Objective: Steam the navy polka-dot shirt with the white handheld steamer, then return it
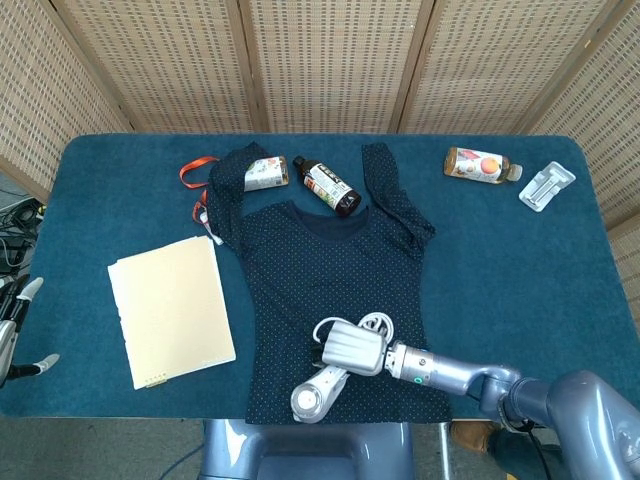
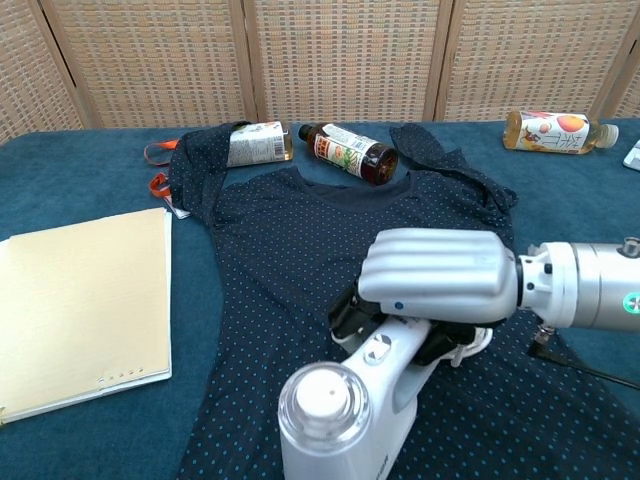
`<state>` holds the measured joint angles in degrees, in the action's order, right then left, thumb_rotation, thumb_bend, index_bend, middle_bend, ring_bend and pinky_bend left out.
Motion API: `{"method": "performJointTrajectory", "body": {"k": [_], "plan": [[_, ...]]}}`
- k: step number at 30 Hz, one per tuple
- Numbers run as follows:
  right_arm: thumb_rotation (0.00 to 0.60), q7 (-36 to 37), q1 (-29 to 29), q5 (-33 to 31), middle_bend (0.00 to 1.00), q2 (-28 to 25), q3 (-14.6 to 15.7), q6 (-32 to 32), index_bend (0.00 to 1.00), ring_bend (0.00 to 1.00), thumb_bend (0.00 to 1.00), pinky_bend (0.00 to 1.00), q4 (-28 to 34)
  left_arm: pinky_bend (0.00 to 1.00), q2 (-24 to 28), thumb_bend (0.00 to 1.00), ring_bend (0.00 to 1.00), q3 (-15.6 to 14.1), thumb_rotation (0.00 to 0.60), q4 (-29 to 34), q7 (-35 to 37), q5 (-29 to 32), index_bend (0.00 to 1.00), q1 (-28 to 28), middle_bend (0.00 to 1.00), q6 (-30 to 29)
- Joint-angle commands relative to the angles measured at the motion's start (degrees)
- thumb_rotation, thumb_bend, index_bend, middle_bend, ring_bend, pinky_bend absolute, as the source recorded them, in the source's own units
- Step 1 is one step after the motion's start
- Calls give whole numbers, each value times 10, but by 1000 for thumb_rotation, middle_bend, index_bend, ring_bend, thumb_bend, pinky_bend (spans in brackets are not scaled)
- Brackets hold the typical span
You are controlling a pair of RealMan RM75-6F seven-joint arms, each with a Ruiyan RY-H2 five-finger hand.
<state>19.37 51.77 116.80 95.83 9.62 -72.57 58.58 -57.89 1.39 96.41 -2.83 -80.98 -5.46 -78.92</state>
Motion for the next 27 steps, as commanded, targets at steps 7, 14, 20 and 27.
{"method": "performJointTrajectory", "body": {"k": [7,14,20,27], "plan": [[600,10,-2,11,617,36,15,-18,833,673,1000,1000,-53,0,0,0,0,1,600,-1,0,2,0,-1,0,1],[600,7,-7,4,617,63,13,-25,831,673,1000,1000,-116,0,-1,0,0,1,600,-3,3,2,0,-1,0,0],[600,8,-15,-5,619,82,15,-29,830,673,1000,1000,-188,0,-1,0,0,1,600,-3,5,1,0,0,0,-1],[600,25,-21,-7,619,95,23,-40,830,673,1000,1000,-252,0,-2,0,0,0,600,-3,3,1,0,-1,0,-1]]}}
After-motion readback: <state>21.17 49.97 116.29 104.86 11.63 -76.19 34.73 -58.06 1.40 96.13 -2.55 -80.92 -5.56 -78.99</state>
